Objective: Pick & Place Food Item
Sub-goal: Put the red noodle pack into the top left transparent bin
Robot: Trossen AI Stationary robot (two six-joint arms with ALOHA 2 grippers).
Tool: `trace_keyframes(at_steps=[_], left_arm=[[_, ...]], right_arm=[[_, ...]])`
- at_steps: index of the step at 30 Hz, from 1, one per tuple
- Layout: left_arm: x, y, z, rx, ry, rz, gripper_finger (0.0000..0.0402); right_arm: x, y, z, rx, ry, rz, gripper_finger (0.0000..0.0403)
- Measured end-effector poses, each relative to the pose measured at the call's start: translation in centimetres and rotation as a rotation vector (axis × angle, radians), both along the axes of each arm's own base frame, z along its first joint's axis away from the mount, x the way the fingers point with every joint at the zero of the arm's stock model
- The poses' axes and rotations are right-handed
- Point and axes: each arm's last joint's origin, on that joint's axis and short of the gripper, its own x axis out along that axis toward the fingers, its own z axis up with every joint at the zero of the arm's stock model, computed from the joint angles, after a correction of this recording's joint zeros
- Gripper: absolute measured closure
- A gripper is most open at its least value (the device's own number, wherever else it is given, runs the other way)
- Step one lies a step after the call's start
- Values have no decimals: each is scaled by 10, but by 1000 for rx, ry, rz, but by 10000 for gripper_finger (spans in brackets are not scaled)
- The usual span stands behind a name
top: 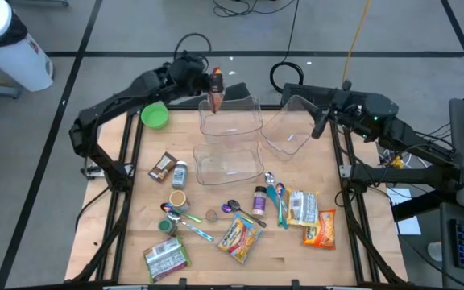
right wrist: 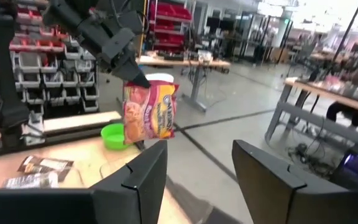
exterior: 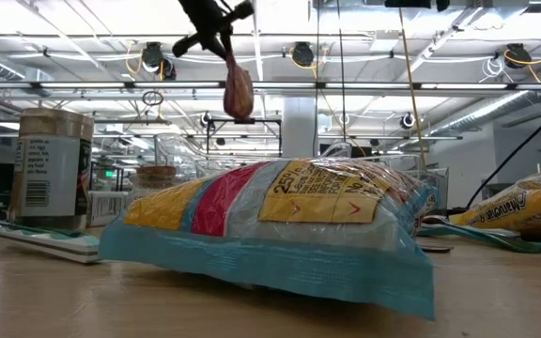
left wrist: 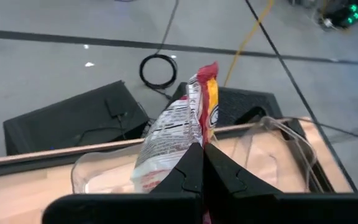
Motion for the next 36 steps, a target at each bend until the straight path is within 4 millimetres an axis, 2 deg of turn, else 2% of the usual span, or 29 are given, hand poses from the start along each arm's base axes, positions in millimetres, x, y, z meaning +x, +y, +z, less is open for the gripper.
trace_keyframes(at_steps=[10, 20, 24, 29, 36], left_arm=[[14, -2, -47, -14, -8, 46, 401], [15, -5, -77, -35, 11, 104, 401], [17, -6, -89, -28, -14, 123, 401], [10, -11, -94, 17, -59, 103, 401], [-16, -24, -103, 59, -126, 89, 401]], right_arm=[[1, 0, -2, 11, 19, 3, 232], [2, -1, -8, 26, 73, 4, 232], [5, -2, -17, 31, 89, 3, 232], [7, -3, -28, 43, 106, 2, 232], [10, -4, -34, 61, 83, -1, 232]])
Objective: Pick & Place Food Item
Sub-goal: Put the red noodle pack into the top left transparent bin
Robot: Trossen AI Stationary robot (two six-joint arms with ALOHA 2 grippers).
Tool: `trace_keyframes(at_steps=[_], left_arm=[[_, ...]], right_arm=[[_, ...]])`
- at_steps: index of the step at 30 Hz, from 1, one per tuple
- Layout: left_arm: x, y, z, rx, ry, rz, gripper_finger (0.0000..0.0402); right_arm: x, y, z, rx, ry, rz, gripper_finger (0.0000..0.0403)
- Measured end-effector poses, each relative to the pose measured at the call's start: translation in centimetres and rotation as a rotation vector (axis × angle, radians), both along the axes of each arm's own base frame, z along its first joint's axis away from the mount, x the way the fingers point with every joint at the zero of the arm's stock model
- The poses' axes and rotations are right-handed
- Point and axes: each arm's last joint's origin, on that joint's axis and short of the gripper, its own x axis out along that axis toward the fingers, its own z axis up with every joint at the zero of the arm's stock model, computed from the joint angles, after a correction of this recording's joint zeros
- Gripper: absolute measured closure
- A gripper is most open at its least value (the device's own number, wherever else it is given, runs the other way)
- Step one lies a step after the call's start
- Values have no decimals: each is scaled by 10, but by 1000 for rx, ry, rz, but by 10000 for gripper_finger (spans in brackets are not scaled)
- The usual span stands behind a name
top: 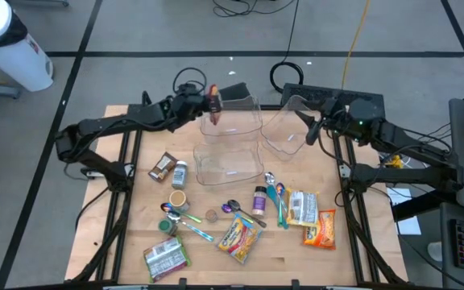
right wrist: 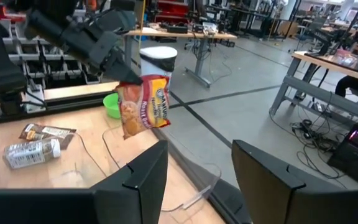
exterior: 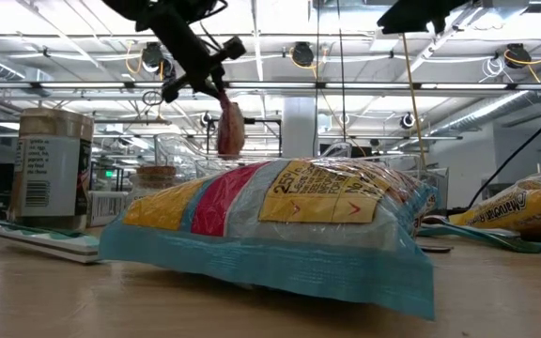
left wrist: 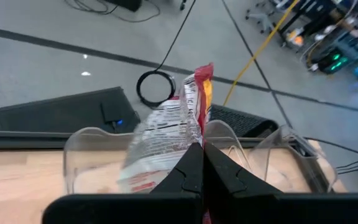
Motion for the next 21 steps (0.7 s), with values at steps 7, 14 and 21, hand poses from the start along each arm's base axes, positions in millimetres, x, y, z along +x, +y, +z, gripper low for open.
trace_keyframes(at_steps=[7, 14, 21], left_arm=[[-13, -6, -24, -59, -61, 45, 401], [-14, -7, -28, -73, -58, 51, 401], [-14, -7, -33, -88, -19, 41, 401]], right_arm=[[4, -2, -5, -15, -42, 2, 232], [7, -2, -7, -8, -32, 1, 232], [8, -3, -8, 13, -40, -1, 232]])
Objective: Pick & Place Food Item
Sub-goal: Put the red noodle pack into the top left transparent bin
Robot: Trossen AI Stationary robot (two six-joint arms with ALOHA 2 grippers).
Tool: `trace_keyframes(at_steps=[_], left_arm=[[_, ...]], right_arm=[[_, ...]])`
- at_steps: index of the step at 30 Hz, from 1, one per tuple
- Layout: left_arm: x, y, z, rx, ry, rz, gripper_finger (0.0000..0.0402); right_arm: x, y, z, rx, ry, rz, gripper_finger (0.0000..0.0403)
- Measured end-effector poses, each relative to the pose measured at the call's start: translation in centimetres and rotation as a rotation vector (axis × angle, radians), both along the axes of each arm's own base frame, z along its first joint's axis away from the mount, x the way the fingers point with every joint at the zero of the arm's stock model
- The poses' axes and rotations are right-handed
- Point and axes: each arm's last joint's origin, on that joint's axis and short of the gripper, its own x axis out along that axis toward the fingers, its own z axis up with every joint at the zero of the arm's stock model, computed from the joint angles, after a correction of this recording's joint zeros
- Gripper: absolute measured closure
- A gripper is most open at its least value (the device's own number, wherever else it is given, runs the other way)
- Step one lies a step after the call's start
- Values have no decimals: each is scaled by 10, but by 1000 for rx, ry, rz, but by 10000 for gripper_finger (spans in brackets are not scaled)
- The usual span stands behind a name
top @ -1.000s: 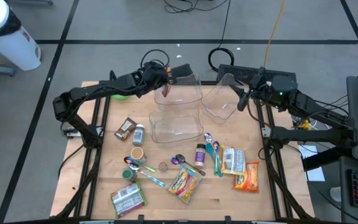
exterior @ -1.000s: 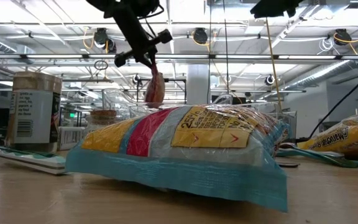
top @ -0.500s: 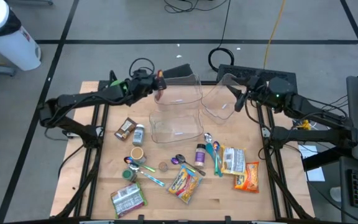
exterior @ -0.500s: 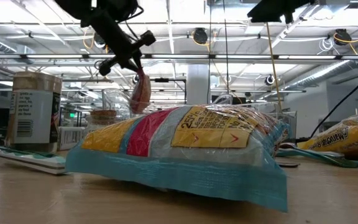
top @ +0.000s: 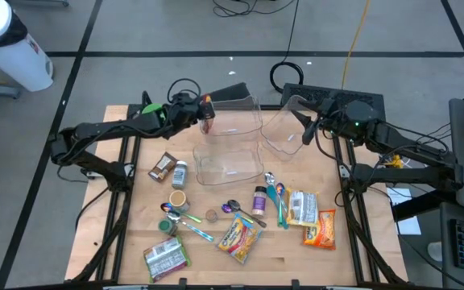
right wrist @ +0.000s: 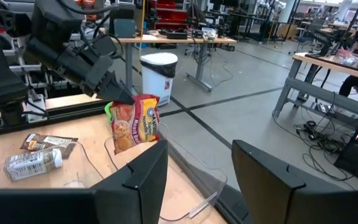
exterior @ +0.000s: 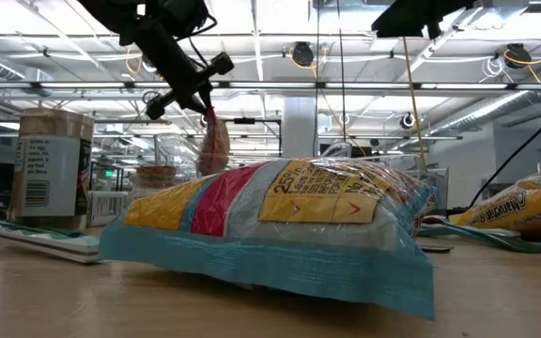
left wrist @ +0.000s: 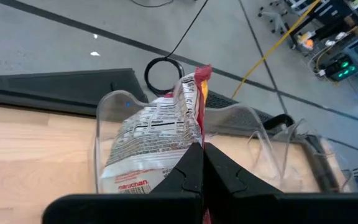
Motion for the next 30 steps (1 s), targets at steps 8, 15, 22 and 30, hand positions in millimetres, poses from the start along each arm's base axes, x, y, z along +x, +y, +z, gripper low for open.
trace_keyframes(at_steps=[8, 15, 22, 30], left_arm=[[0, 1, -1, 16, 20, -12, 401], [4, 6, -7, 0, 22, -12, 401], [19, 11, -21, -21, -10, -57, 401], [24, 13, -34, -50, 28, -55, 401]], right_arm=[[1, -1, -1, 2, 6, 0, 232], [7, -3, -4, 10, 28, 1, 232], [10, -4, -7, 13, 42, 3, 232], [10, -4, -6, 12, 42, 2, 232]])
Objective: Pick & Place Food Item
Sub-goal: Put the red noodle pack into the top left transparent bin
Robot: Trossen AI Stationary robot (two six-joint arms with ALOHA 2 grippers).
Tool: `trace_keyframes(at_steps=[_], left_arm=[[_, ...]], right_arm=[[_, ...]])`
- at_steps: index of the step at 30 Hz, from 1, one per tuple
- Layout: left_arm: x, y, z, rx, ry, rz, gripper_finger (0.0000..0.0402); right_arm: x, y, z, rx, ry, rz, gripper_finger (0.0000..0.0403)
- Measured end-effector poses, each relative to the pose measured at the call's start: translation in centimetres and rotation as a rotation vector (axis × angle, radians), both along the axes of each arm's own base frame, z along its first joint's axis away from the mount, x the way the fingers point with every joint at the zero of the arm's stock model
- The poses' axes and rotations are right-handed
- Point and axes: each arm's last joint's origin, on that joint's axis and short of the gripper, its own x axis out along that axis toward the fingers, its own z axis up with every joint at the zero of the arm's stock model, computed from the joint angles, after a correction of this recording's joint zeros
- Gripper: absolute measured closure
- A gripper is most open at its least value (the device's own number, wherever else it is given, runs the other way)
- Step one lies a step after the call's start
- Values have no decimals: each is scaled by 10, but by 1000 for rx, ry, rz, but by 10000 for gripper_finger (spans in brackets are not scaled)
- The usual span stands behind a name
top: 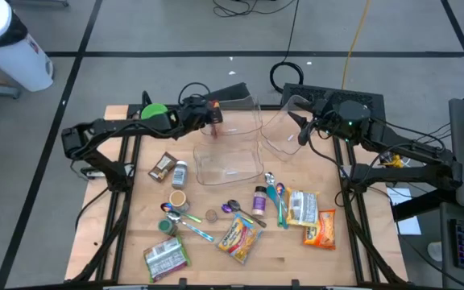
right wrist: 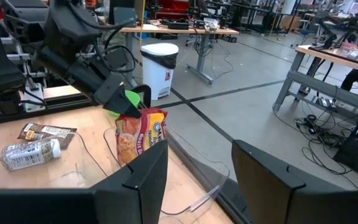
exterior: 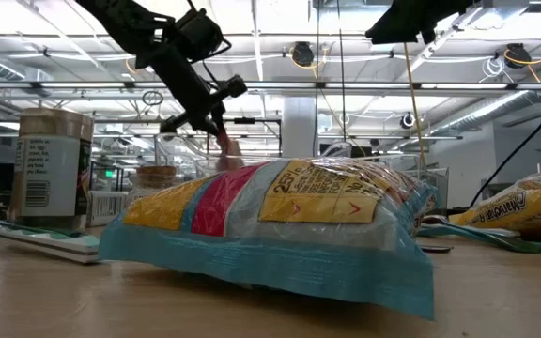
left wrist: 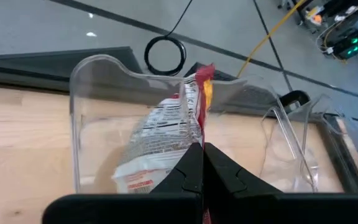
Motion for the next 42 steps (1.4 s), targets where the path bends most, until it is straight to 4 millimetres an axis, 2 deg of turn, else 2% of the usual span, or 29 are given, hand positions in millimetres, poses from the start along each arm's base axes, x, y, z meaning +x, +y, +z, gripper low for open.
trace_keyframes(at_steps=[26, 42], left_arm=[[1, 7, -26, -85, 105, 12, 401], [-4, 7, -30, -106, 145, 56, 395]], right_arm=[[-3, -8, 0, -17, 15, -41, 232], [-3, -8, 0, -16, 14, -42, 232]])
